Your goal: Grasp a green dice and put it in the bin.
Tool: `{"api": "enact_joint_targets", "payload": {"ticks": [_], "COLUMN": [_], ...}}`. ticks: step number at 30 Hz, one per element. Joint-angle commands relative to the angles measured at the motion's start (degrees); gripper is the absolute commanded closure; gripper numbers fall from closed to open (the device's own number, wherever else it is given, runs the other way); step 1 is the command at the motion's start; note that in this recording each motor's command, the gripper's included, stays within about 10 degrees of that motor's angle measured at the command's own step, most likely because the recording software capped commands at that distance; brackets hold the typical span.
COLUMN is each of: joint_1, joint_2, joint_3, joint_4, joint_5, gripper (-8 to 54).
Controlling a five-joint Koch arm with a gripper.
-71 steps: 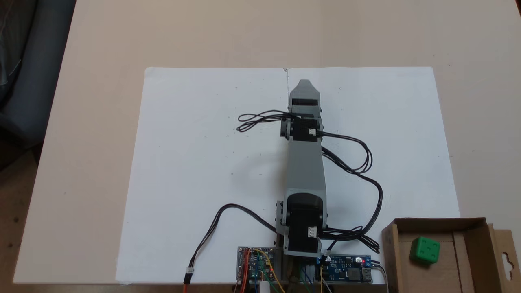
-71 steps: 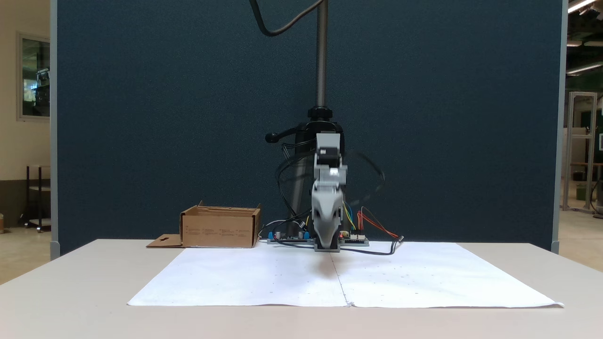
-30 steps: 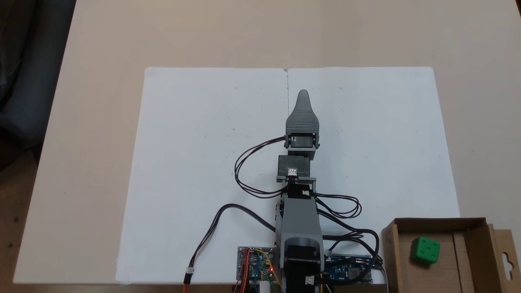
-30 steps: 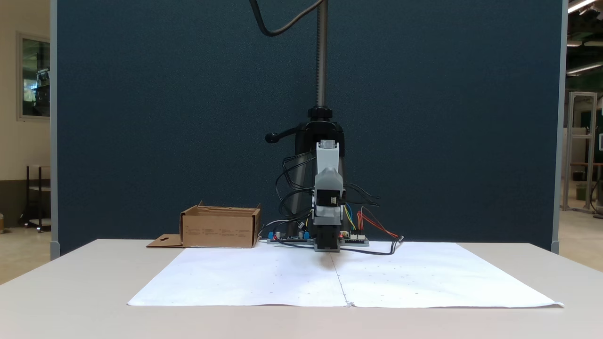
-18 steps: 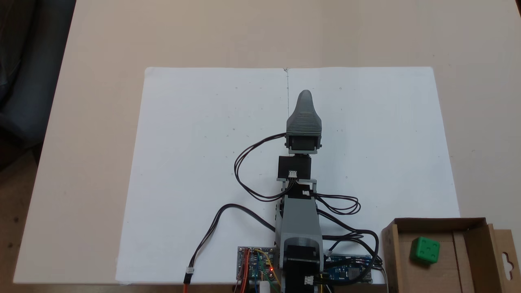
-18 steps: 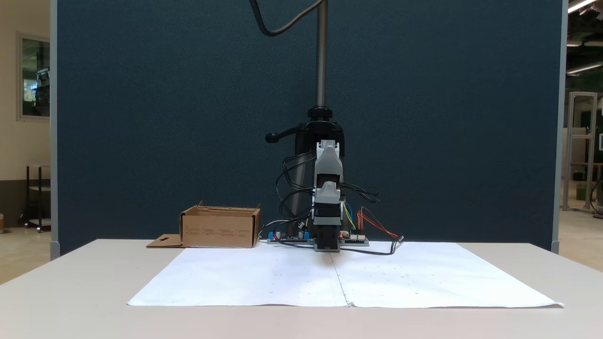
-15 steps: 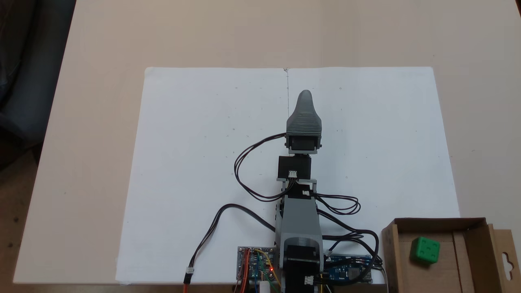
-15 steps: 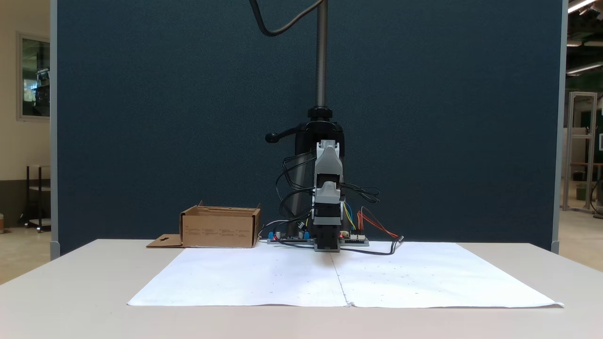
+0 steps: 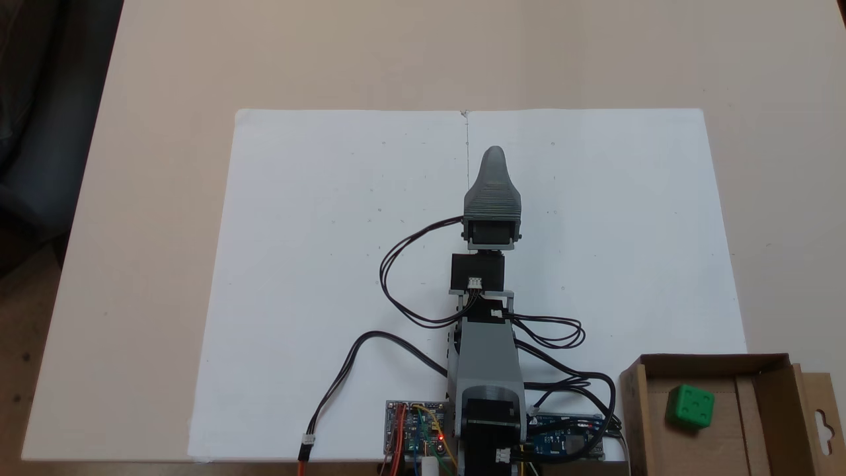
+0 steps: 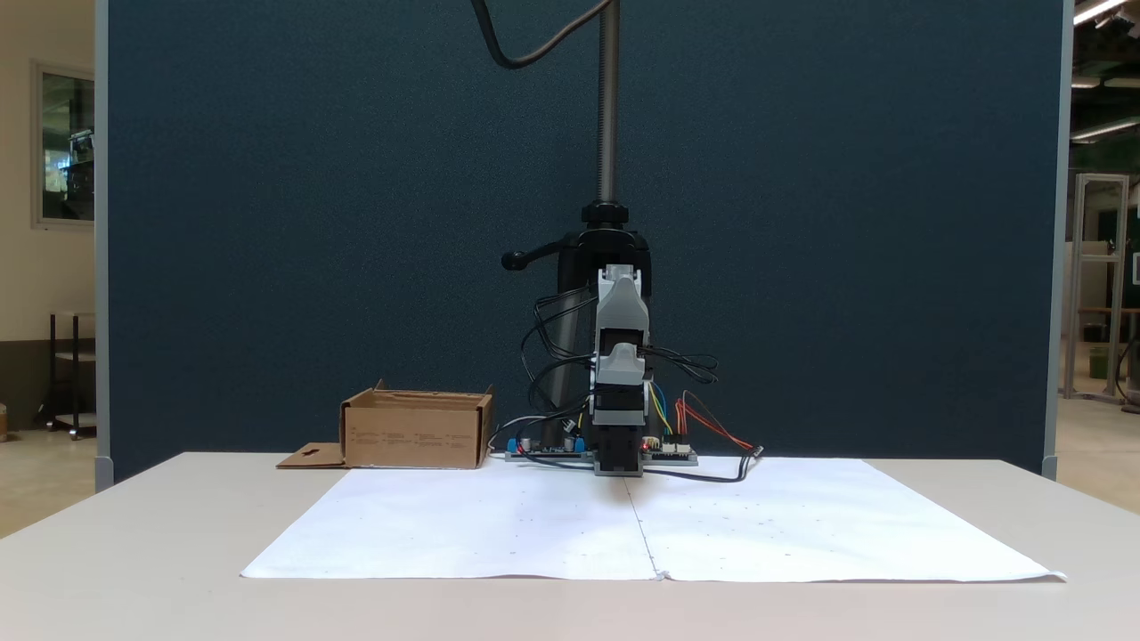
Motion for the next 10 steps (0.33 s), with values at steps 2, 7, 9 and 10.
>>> {"api": "enact_joint_targets", "payload": {"ticks": [2, 7, 9, 10], "joint_1": [0.1, 0.2, 0.2, 0.2], "joint_2": [5.8, 5.8, 5.8, 5.8], "joint_3": [4.0, 3.9, 3.9, 4.0], "joint_4": [-5.4, -5.4, -5.4, -5.4], "joint_5": [-0.9, -1.0, -1.0, -1.0], "gripper": [-0.2, -0.2, -0.2, -0.1]}}
